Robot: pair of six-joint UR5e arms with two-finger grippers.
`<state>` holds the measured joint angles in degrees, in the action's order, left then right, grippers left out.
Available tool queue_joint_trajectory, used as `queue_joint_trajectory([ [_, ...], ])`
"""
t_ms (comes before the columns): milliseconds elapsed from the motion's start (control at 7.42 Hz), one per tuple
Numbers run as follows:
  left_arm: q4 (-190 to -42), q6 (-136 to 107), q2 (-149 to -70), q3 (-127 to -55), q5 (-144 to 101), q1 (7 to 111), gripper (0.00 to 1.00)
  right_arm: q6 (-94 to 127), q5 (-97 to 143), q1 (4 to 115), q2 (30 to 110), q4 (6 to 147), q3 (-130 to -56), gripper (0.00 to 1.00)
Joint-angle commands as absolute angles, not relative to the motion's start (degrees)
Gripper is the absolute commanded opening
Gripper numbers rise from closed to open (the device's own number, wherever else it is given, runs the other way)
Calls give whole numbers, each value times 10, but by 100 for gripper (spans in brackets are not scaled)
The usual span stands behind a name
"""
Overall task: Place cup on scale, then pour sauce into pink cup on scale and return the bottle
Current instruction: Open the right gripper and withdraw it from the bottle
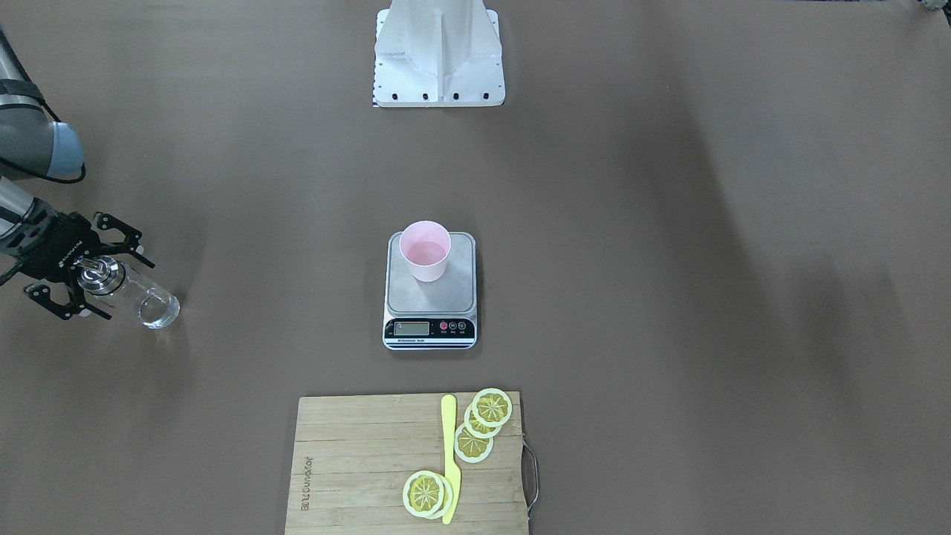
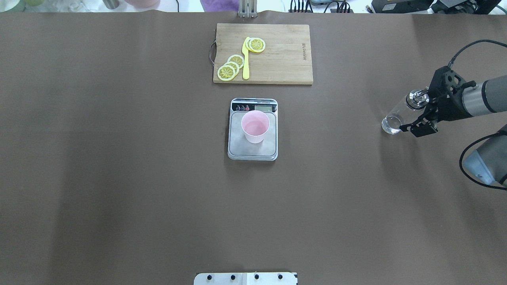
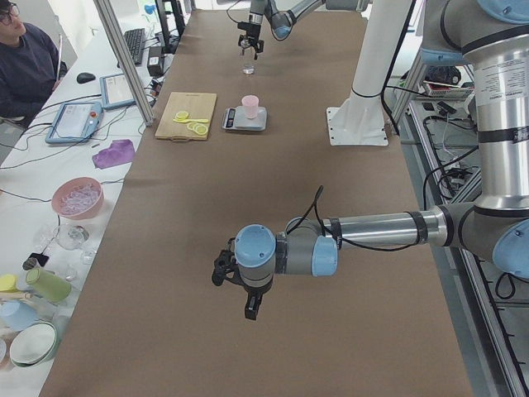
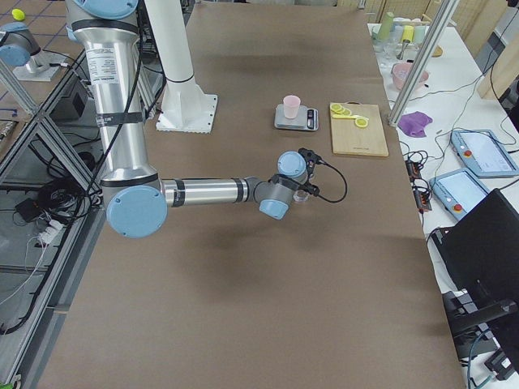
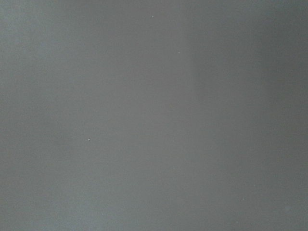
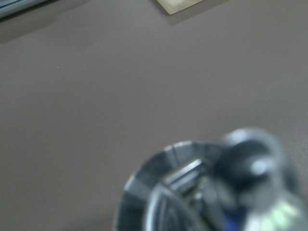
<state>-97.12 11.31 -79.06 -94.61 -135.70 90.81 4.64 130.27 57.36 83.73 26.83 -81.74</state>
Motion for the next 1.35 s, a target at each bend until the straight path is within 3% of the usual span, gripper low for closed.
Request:
queue_joint_trajectory([
  [0,-972,102,-792,-947,-1357,908,98,46,1310,581,851,267,-818,100],
  [404,-972,102,-792,-947,-1357,908,98,47,1323,600,878,251,-819,100],
  [808,-972,103,-791,-947,-1358,909,98,47,1379,690,915,261,-817,99],
  [1212,-972,104,-788,-947,-1358,909,98,102,1381,790,905,388,-797,99],
])
